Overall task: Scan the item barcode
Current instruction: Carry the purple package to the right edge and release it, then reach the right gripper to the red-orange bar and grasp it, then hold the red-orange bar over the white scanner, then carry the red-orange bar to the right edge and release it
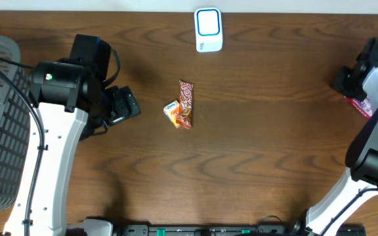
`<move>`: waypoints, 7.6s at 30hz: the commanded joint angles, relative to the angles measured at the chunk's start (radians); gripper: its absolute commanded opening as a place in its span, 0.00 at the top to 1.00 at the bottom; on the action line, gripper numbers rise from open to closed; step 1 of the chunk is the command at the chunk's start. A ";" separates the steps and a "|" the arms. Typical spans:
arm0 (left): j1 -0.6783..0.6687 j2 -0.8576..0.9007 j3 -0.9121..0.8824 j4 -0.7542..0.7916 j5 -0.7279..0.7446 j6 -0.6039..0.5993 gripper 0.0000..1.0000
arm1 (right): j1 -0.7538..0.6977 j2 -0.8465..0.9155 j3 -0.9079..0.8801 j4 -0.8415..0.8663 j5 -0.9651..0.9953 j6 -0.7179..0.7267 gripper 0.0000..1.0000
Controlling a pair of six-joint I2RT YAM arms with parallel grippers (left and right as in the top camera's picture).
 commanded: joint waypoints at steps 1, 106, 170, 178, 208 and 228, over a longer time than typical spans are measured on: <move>0.004 0.006 0.007 -0.006 -0.017 0.002 0.02 | -0.006 -0.019 -0.074 0.077 0.087 -0.057 0.99; 0.004 0.006 0.007 -0.006 -0.017 0.002 0.02 | 1.015 0.048 -0.077 0.210 -0.076 0.325 0.46; 0.004 0.006 0.007 -0.006 -0.017 0.002 0.02 | 0.758 -0.190 0.008 0.299 -0.344 0.618 0.99; 0.004 0.006 0.007 -0.006 -0.017 0.002 0.02 | 0.772 -0.186 0.009 0.490 0.082 0.561 0.99; 0.004 0.006 0.007 -0.006 -0.017 0.002 0.02 | 0.696 0.343 0.771 0.085 0.081 0.394 0.99; 0.004 0.006 0.007 -0.006 -0.017 0.002 0.02 | 0.114 0.253 0.719 -0.498 0.512 -0.046 0.99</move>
